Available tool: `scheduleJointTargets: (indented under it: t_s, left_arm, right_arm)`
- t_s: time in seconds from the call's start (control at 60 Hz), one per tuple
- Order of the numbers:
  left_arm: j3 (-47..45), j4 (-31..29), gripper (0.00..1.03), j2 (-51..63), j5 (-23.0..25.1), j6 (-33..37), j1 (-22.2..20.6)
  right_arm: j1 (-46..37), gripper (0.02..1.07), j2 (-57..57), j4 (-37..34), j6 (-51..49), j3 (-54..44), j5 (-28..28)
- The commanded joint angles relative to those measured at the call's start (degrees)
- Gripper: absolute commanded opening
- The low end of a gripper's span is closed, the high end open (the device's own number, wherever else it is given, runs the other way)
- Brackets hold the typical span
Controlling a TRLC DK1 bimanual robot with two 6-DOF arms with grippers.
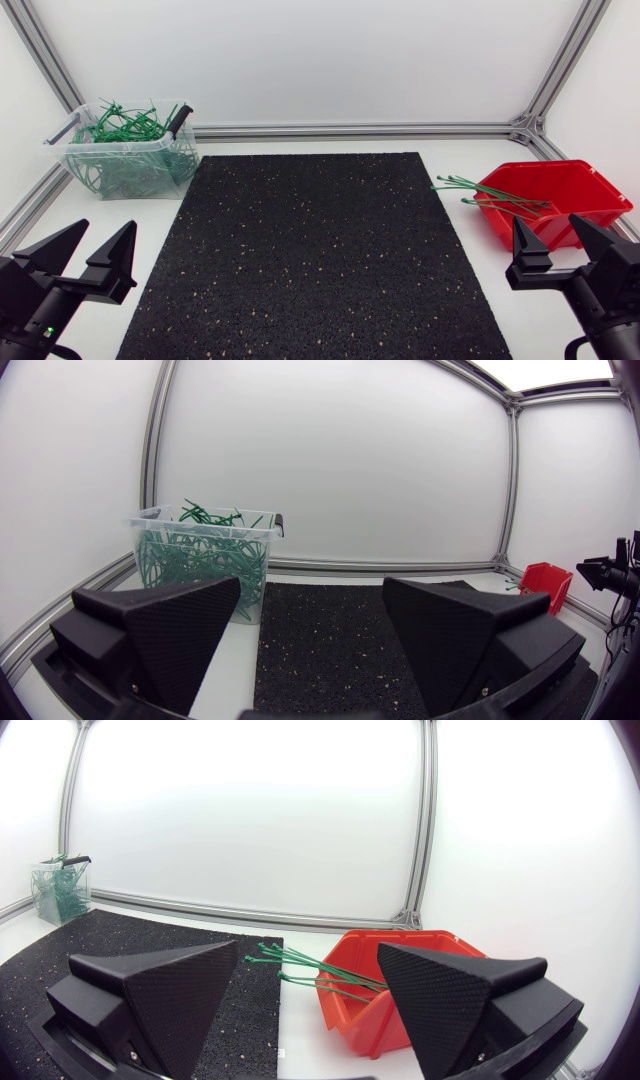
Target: Take a green cable tie from the red box, thread the tail through the head to close it, then place it in the transparent bin on the left.
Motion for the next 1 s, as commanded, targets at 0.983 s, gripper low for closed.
scheduleJointTargets:
  t_s: [0.983]
  left_arm:
    - [-2.53,-0.22,0.99,-0.34,-0.31,-0.68,-0.08]
  right_arm:
    - [-2.08,1.03,23.87,-4.85,-0.63,30.01,0.01]
